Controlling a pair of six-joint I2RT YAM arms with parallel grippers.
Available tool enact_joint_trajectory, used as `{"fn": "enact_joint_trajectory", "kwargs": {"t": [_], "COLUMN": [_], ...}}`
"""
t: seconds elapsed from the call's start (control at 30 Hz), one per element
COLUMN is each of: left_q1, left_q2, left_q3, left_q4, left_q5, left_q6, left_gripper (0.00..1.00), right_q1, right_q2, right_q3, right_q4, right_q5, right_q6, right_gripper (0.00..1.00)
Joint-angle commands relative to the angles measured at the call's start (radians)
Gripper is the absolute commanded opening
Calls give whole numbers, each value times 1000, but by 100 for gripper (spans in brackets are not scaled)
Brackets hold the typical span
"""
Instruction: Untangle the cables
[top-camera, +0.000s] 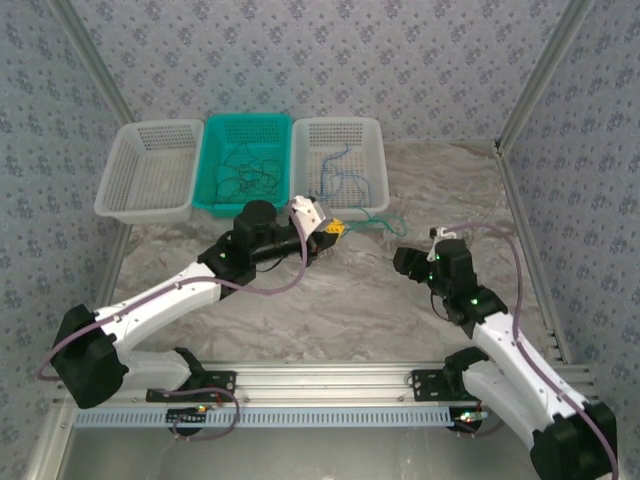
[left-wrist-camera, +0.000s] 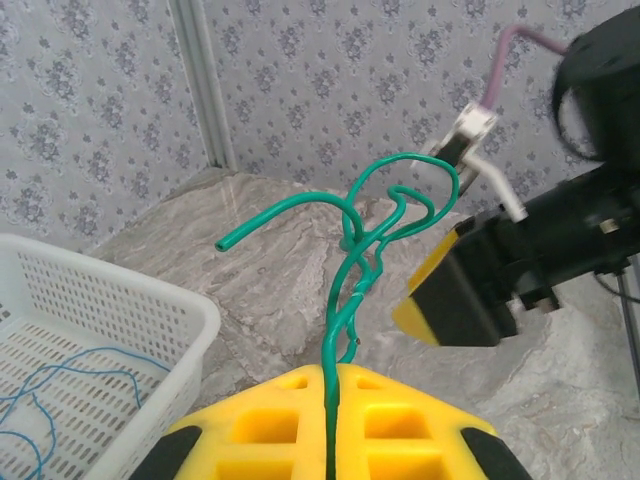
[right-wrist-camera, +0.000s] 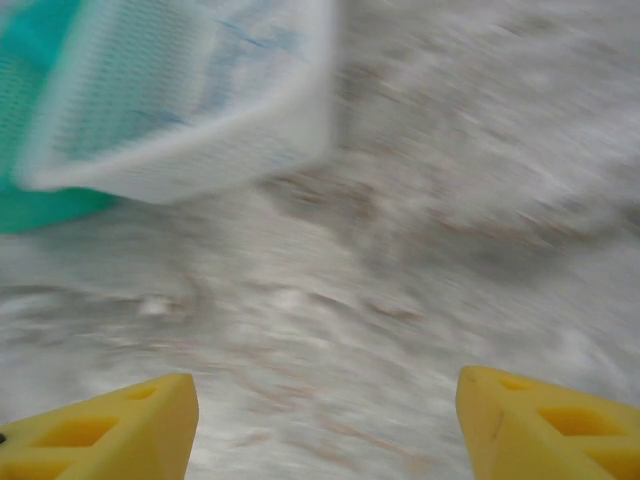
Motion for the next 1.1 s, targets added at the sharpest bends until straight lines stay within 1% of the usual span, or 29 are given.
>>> {"fn": "enact_joint_trajectory", "kwargs": {"t": [0.0, 0.07, 0.1, 0.2, 0.3, 0.33, 0.37, 0.4, 0.43, 0.5, 0.6, 0.67, 0.73, 0.8, 0.87, 0.93, 1.0, 1.07], "left_q1": [0, 3, 8, 26, 41, 47, 50, 57, 62, 69, 70, 71, 71, 73, 73, 74, 73, 73], "left_q2": [7, 11, 12, 15, 20, 18, 18, 20, 21, 30, 51, 65, 82, 94, 105, 120, 133, 137], "left_q3": [13, 17, 20, 26, 33, 33, 30, 24, 17, 7, 8, 19, 30, 32, 36, 52, 60, 53], "left_q4": [66, 70, 72, 78, 77, 85, 98, 121, 151, 209, 270, 279, 280, 314, 340, 344, 361, 393], "left_q5": [-30, -47, -52, -42, -34, -30, -23, -15, -7, 13, 30, 24, 8, 14, 20, 34, 48, 52], "left_q6": [-53, -80, -101, -165, -222, -245, -266, -299, -338, -410, -504, -545, -582, -615, -649, -681, -700, -719], "left_gripper": [0, 0, 0, 0, 0, 0, 0, 0, 0, 0, 0, 0, 0, 0, 0, 0, 0, 0], "right_q1": [28, 56, 72, 121, 154, 161, 163, 161, 156, 152, 155, 162, 172, 181, 181, 173, 149, 133], "right_q2": [-64, -73, -73, -74, -71, -63, -49, -25, 6, 77, 200, 261, 305, 331, 348, 377, 424, 479], "right_q3": [-24, -33, -30, -34, -77, -102, -120, -129, -129, -120, -113, -111, -103, -93, -82, -76, -65, -49], "right_q4": [230, 288, 301, 366, 524, 606, 673, 719, 763, 853, 1047, 1161, 1233, 1278, 1301, 1327, 1367, 1420], "right_q5": [-273, -295, -286, -212, -118, -80, -40, -4, 3, -28, -99, -110, -102, -101, -89, -62, -74, -88], "right_q6": [-71, -76, -82, -100, -77, -47, -12, 53, 109, 215, 355, 428, 486, 514, 555, 627, 716, 781], "right_gripper": [72, 73, 73, 76, 76, 77, 80, 85, 88, 91, 93, 93, 93, 91, 86, 76, 68, 63]}}
